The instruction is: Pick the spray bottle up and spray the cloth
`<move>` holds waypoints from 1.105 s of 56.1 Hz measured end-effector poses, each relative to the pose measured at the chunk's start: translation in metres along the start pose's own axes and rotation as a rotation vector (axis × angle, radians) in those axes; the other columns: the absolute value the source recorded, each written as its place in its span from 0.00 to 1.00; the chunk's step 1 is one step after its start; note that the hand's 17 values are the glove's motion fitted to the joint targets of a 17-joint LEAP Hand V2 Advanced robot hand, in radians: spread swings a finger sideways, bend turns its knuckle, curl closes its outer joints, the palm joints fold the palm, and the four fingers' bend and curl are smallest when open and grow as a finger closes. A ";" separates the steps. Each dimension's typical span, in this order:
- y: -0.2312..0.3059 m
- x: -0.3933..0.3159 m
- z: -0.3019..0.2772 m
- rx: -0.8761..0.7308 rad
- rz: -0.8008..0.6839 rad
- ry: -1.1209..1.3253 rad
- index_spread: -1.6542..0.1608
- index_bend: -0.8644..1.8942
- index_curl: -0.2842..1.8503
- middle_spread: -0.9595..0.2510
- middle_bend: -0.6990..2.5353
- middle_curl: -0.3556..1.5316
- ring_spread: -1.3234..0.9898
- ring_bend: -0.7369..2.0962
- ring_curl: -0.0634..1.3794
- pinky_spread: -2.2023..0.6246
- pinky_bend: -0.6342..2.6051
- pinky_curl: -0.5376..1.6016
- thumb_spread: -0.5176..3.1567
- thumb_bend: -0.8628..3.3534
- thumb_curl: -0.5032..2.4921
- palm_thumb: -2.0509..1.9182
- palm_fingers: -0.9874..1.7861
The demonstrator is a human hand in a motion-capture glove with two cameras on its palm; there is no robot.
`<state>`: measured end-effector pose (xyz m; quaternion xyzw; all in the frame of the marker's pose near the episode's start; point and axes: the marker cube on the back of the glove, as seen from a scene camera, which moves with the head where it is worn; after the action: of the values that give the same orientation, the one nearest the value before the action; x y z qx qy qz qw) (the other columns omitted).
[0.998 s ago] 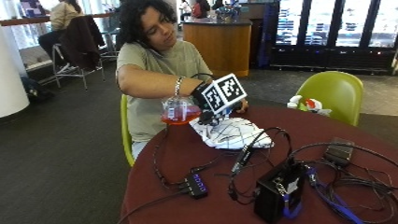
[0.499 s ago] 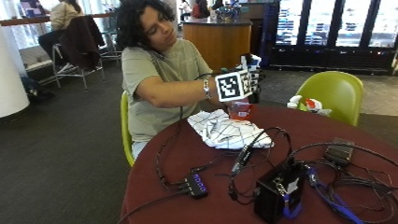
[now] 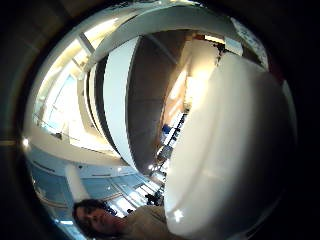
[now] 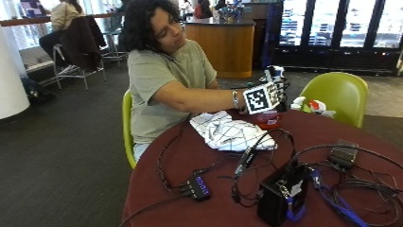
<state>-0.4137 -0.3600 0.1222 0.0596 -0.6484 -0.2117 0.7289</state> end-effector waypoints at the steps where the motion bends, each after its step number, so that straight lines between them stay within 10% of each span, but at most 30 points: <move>1: -0.001 0.000 0.002 -0.005 -0.004 -0.003 0.77 0.41 0.41 0.66 0.40 0.47 0.50 0.47 0.38 0.68 0.34 0.45 0.22 0.20 0.43 0.77 0.85; 25: 0.018 0.012 -0.007 -0.182 0.125 0.149 0.77 0.40 0.41 0.69 0.38 0.45 0.50 0.46 0.37 0.69 0.34 0.45 0.23 0.20 0.43 0.77 0.81; 32: 0.031 -0.009 -0.031 -0.301 0.202 0.240 0.76 0.38 0.40 0.72 0.35 0.44 0.52 0.40 0.35 0.78 0.27 0.44 0.31 0.19 0.40 0.74 0.59; 62: 0.103 -0.127 -0.102 -0.532 0.027 1.137 0.70 0.35 0.27 0.78 0.27 0.37 0.55 0.35 0.28 0.87 0.29 0.42 0.39 0.19 0.31 0.65 0.44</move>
<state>-0.3003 -0.2373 0.0266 -0.0287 -0.0853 -0.2918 0.9522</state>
